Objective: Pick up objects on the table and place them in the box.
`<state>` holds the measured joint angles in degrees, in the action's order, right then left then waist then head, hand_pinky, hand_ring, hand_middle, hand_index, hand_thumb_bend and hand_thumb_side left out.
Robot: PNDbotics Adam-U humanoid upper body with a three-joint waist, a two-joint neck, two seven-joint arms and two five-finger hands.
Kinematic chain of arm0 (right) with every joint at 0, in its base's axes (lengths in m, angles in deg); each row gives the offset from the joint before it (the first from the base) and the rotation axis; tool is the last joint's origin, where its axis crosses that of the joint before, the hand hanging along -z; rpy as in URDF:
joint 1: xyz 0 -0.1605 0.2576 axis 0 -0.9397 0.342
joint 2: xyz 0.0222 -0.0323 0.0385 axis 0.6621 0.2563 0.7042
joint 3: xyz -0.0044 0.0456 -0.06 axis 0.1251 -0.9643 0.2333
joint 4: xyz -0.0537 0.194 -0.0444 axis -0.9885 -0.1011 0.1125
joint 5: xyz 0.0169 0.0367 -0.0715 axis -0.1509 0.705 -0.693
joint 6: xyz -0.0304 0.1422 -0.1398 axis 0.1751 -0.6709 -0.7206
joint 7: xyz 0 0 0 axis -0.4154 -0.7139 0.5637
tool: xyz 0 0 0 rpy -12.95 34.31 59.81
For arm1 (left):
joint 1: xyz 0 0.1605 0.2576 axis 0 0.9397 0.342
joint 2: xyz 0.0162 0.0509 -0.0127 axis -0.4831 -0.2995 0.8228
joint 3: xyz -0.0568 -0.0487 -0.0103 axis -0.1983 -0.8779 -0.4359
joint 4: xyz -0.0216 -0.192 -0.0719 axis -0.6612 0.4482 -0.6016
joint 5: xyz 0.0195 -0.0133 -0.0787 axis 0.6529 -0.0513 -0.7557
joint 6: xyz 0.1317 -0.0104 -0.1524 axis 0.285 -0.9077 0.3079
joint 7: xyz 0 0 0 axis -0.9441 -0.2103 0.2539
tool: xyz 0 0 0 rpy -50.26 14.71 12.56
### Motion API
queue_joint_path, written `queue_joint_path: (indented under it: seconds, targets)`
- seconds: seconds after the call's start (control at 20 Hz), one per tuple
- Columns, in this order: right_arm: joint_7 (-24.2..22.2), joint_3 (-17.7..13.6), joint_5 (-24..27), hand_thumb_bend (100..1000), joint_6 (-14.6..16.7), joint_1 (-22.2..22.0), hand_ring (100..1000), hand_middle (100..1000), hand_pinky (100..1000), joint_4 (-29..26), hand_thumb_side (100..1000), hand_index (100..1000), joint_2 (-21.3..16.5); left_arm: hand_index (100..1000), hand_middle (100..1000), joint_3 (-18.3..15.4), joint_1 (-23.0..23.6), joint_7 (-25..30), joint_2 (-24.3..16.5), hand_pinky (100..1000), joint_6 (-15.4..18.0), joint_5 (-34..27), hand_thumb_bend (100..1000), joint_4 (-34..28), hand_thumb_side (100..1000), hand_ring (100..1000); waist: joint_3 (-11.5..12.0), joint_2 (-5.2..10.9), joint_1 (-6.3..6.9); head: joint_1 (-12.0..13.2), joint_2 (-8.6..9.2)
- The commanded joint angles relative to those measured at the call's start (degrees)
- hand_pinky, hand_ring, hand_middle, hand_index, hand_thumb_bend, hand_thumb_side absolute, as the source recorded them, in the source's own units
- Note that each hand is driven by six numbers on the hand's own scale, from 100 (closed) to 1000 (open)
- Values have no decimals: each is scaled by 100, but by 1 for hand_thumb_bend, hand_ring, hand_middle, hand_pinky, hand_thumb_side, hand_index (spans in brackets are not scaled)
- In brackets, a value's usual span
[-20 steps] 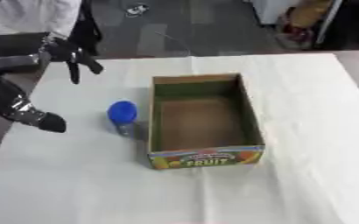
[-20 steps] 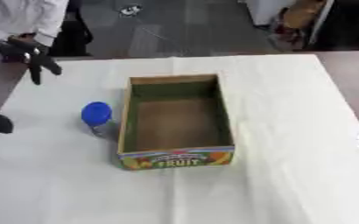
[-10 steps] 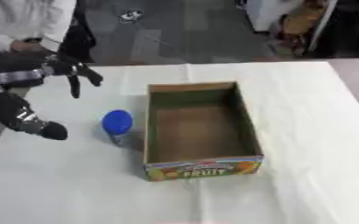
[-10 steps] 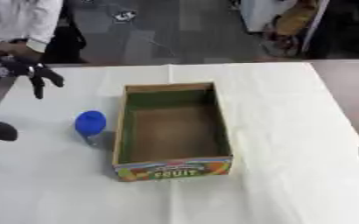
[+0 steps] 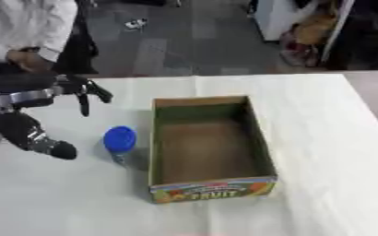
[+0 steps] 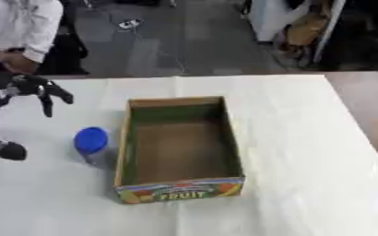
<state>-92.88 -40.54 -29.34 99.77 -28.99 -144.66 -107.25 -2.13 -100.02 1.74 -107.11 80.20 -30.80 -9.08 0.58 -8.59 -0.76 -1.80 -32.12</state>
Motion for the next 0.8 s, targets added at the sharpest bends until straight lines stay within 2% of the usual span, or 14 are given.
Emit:
queue_joint_path:
  seconds: [0.05, 0.3, 0.4, 0.65, 0.7, 0.75, 0.8]
  targets:
    - [-92, -15, 61, 100, 45, 99, 334, 429, 309, -57, 1000, 772, -44, 954, 818, -70, -114, -1, -83, 709, 72, 68, 747, 21, 795, 560, -21, 46, 2, 91, 127]
    - [-131, -29, 74, 100, 27, 132, 334, 430, 310, -57, 1000, 772, -22, 955, 818, -92, -142, -129, -46, 707, 114, 93, 742, 124, 797, 554, -72, -22, -6, 98, 188]
    - [-141, -24, 82, 100, 14, 160, 334, 430, 311, -57, 1000, 773, -9, 959, 819, -103, -135, -164, -35, 708, 91, 128, 726, 188, 823, 555, -108, -46, -3, 97, 210]
    - [-141, -21, 113, 100, -31, 236, 334, 430, 311, -57, 1000, 773, 32, 958, 818, -113, -121, -149, 25, 719, 37, 367, 731, 365, 838, 573, -184, -95, 11, 124, 338]
    - [-137, -21, 118, 100, -45, 255, 334, 430, 312, -57, 1000, 773, 39, 939, 801, -120, -123, -150, 46, 728, 70, 455, 711, 382, 876, 583, -201, -104, 18, 137, 369]
    - [-133, -21, 121, 100, -56, 269, 334, 430, 312, -57, 1000, 773, 44, 933, 793, -132, -125, -181, 61, 740, 136, 557, 731, 386, 893, 589, -213, -112, 25, 147, 393]
    - [-132, -18, 125, 100, -69, 286, 334, 430, 312, -57, 1000, 773, 48, 934, 796, -140, -125, -239, 74, 735, 236, 697, 723, 375, 888, 587, -228, -122, 35, 154, 423]
